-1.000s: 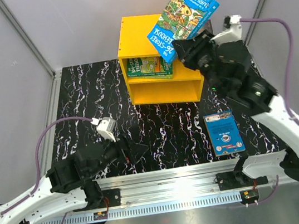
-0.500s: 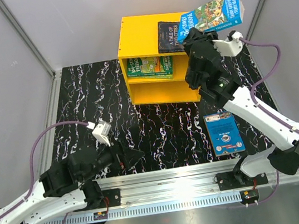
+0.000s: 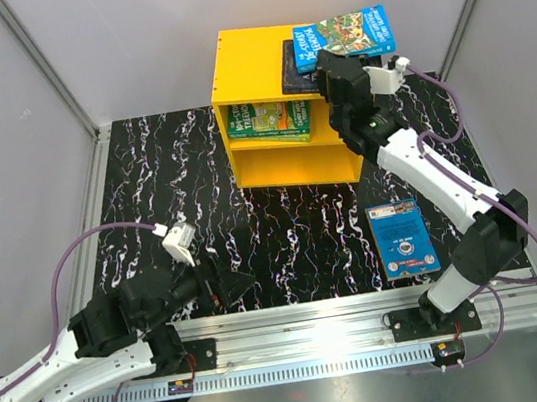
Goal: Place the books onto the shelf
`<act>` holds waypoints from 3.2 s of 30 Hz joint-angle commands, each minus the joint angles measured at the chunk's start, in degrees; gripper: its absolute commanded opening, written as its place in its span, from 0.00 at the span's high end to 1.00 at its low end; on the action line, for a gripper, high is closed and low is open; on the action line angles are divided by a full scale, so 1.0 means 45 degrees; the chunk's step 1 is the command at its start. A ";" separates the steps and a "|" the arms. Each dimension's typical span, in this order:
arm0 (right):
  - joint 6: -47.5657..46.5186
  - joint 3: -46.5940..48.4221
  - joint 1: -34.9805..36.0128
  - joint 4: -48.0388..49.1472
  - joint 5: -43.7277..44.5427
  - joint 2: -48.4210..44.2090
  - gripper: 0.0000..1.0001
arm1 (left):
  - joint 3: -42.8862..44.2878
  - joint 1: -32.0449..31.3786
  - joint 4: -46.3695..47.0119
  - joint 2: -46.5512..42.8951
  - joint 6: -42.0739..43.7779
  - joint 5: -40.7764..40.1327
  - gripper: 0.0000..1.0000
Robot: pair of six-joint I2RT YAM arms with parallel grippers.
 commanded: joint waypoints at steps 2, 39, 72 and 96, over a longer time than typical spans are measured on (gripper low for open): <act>0.1211 0.0936 0.0091 0.0160 -0.1474 -0.0059 1.00 | -0.0037 -0.0071 0.0293 -0.0125 -0.0020 -0.0109 0.04; 0.1565 0.2520 0.1283 -0.3790 0.0929 -0.0038 0.28 | -0.0349 -0.0071 0.0000 -0.0339 0.0117 -0.0442 0.04; -0.0370 0.0546 -0.0377 -0.2595 -0.6180 -0.1483 0.00 | -0.0662 -0.0071 0.0292 0.0167 0.0098 -0.0657 0.03; -0.4481 -0.1769 -0.0904 -0.6359 -0.8575 -0.3583 0.00 | -0.0837 -0.0071 0.1990 0.2042 0.0429 -0.0384 0.02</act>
